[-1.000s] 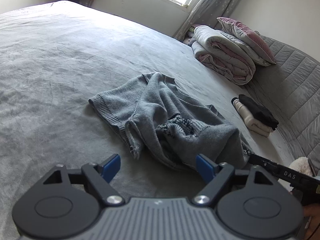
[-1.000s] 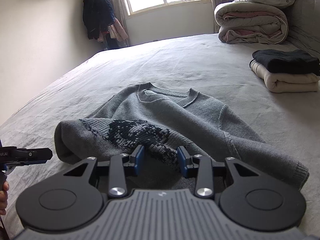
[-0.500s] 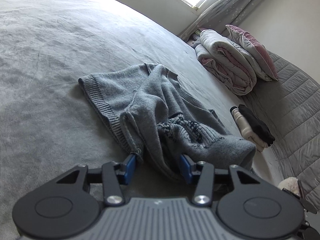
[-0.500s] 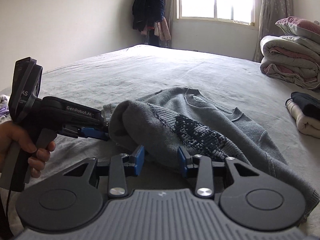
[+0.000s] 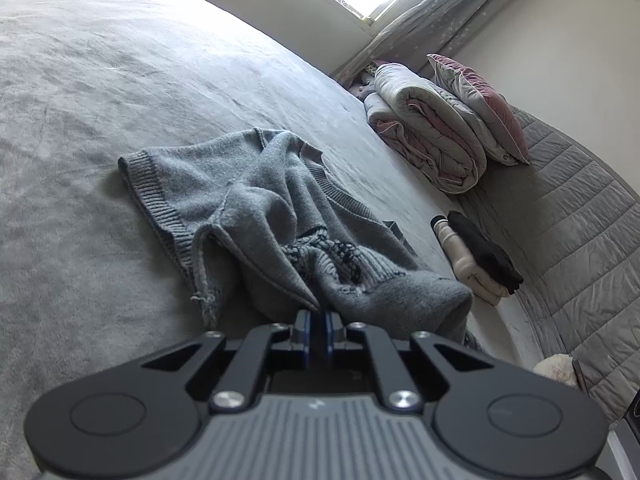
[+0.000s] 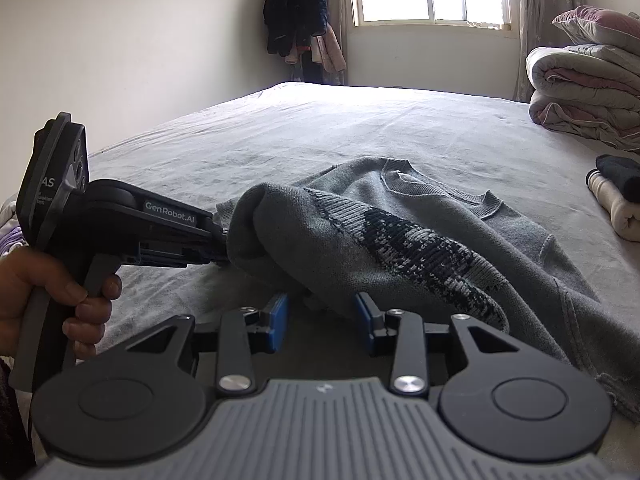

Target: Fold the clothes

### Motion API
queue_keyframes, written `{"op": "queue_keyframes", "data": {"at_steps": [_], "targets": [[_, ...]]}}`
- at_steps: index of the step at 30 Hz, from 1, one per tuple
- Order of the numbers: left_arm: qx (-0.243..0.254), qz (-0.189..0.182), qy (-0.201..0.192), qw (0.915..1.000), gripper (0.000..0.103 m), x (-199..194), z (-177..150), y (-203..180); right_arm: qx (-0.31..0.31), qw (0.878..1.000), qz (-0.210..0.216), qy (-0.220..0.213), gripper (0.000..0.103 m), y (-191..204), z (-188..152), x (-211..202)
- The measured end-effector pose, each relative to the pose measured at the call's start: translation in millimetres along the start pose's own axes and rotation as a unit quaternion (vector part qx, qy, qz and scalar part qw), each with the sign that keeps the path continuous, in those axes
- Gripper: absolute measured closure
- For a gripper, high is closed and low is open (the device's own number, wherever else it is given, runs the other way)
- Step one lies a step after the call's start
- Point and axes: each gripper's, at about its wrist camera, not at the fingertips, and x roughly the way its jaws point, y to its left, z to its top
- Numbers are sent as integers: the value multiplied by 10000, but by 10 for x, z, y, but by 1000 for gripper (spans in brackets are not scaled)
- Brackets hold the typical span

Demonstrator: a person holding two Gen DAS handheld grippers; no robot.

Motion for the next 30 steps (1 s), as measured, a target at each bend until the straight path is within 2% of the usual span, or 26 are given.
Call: {"op": "queue_keyframes", "data": {"at_steps": [14, 19, 20, 22, 23, 27, 30], "targets": [[-64, -15, -56, 10000, 96, -45, 11, 59, -59, 9998, 200, -24, 65, 111, -38, 33], [-130, 0, 85, 9999, 95, -3, 1, 83, 334, 9993, 106, 114, 61, 81, -77, 45], [-143, 15, 128, 9998, 93, 8, -3, 98, 344, 9993, 27, 147, 61, 79, -74, 56], [-169, 44, 215, 9996, 70, 30, -11, 128, 394, 9990, -112, 148, 60, 68, -48, 69], [-187, 53, 254, 9995, 65, 39, -15, 144, 432, 9988, -175, 144, 60, 60, -34, 74], [-402, -88, 280, 9988, 59, 2, 4, 218, 533, 9980, -293, 146, 55, 66, 56, 117], [-538, -115, 268, 9981, 53, -43, 27, 242, 385, 9983, -411, 126, 53, 129, 133, 181]]}}
